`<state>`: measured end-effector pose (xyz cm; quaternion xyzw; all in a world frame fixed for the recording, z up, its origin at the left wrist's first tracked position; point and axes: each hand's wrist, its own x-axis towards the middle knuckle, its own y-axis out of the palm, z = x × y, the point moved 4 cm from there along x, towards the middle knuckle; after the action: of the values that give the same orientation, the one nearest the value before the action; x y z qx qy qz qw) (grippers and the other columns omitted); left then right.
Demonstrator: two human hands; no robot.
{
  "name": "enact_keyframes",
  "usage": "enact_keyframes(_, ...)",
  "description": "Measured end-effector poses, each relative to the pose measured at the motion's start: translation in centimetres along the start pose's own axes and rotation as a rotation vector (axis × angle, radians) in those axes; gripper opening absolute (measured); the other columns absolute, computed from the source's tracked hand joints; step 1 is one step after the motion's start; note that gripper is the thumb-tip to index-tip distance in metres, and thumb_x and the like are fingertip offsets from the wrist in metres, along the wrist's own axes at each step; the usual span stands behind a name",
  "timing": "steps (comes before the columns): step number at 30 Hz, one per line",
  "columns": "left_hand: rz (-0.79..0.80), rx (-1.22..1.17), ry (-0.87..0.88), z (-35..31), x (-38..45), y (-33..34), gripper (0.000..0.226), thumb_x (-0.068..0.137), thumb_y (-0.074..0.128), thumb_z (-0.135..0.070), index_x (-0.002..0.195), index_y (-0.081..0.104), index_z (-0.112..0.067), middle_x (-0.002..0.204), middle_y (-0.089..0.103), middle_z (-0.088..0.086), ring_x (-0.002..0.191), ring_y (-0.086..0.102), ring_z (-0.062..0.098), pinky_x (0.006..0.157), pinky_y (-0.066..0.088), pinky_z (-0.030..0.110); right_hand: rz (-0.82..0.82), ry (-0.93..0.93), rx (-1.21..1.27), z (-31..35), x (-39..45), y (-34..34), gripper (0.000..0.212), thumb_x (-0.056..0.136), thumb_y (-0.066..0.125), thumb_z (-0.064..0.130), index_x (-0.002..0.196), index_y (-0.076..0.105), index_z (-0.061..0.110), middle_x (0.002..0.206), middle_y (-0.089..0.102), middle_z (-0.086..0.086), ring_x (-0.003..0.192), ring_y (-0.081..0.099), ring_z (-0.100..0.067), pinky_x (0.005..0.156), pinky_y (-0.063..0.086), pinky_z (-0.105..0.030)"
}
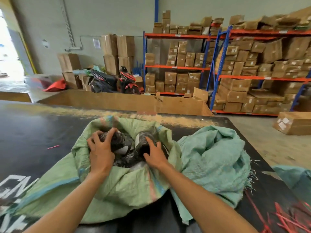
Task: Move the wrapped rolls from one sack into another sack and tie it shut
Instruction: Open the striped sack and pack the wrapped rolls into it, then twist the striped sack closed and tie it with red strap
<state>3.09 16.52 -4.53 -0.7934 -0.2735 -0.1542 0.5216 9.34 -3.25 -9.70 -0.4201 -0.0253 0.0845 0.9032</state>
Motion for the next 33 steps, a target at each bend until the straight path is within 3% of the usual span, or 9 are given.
enact_keyframes(3,0.123,0.155,0.14,1.1,-1.2,1.2,0.078,0.065,0.067,0.005,0.13,0.053,-0.034,0.136,0.041,0.012,0.125,0.032,0.041,0.076,0.052,0.052,0.04,0.011,-0.075,-1.4,0.7,0.2,0.078,0.097,0.052,0.024,0.158,0.005,0.034,0.161,0.014,-0.018,0.14,0.033,-0.04,0.109,0.038,-0.049)
enact_keyframes(7,0.264,0.132,0.217,1.2,-0.9,1.0,0.06,0.074,0.054,-0.042,0.133,0.052,-0.041,0.138,0.048,0.001,0.134,0.032,0.031,0.093,0.047,0.057,-0.156,-0.107,-0.15,-1.4,-0.2,-2.9,0.061,0.089,0.052,0.031,0.148,0.039,0.025,0.142,0.043,-0.007,0.133,0.036,-0.029,0.105,0.036,-0.045)
enact_keyframes(12,-0.043,0.224,0.251,0.7,-0.4,-2.4,0.042,0.092,0.06,-0.042,0.133,0.06,-0.032,0.14,0.05,0.012,0.127,0.041,0.035,0.092,0.046,0.054,-0.484,0.086,-0.34,-3.4,-1.0,-6.2,0.063,0.085,0.061,0.039,0.142,0.039,0.023,0.149,0.027,-0.013,0.134,0.029,-0.037,0.105,0.031,-0.051)
enact_keyframes(16,0.077,0.045,-0.278,3.3,-0.8,-3.4,0.099,0.07,0.067,-0.074,0.15,0.021,-0.039,0.156,0.016,0.017,0.142,0.016,0.044,0.104,0.026,0.067,-0.206,0.405,0.174,-5.8,-0.9,-6.7,0.091,0.088,0.068,0.018,0.156,0.007,0.012,0.151,0.033,-0.022,0.126,0.049,-0.038,0.091,0.045,-0.038)
enact_keyframes(19,0.346,-0.297,-0.688,5.7,-1.7,-2.8,0.15,0.044,0.076,-0.08,0.152,-0.019,-0.035,0.158,0.009,0.027,0.141,0.022,0.05,0.11,0.027,0.064,-0.077,0.476,0.404,-5.3,-1.3,-6.6,0.037,0.084,0.063,0.01,0.117,0.05,0.0,0.106,0.059,-0.013,0.09,0.059,-0.026,0.065,0.048,-0.029)
enact_keyframes(22,0.463,-0.298,-0.672,6.7,-1.5,-3.1,0.159,0.041,0.09,-0.064,0.156,-0.008,-0.014,0.15,0.039,0.023,0.134,0.043,0.043,0.107,0.04,0.052,-0.129,0.47,0.623,-3.4,-1.3,-7.7,0.018,0.082,0.06,0.01,0.098,0.059,0.001,0.084,0.06,-0.01,0.072,0.056,-0.022,0.065,0.048,-0.031)
enact_keyframes(25,0.51,-0.517,-0.821,7.4,-0.7,-4.1,0.118,0.045,0.098,-0.041,0.14,0.042,0.002,0.125,0.06,0.02,0.105,0.061,0.035,0.081,0.054,0.048,-0.191,0.486,0.865,-1.3,-0.8,-9.7,0.021,0.099,0.045,0.022,0.101,0.054,0.003,0.097,0.061,-0.011,0.092,0.058,-0.023,0.087,0.052,-0.042)
enact_keyframes(31,0.447,-1.247,-0.96,5.4,3.2,-7.7,0.019,0.088,0.062,-0.009,0.106,0.059,-0.003,0.088,0.063,0.016,0.075,0.061,0.028,0.06,0.054,0.039,-0.172,0.426,1.255,2.9,-0.7,-12.9,0.034,0.095,0.039,0.028,0.109,0.061,0.006,0.101,0.064,-0.015,0.091,0.06,-0.033,0.068,0.051,-0.043)
enact_keyframes(33,0.429,-1.341,-0.917,4.0,3.7,-8.6,0.014,0.091,0.051,-0.005,0.104,0.056,-0.004,0.082,0.059,0.014,0.073,0.059,0.027,0.058,0.053,0.039,-0.117,0.391,1.301,4.2,-1.0,-13.6,0.04,0.092,0.048,0.037,0.115,0.06,0.007,0.102,0.064,-0.015,0.093,0.06,-0.033,0.074,0.051,-0.045)
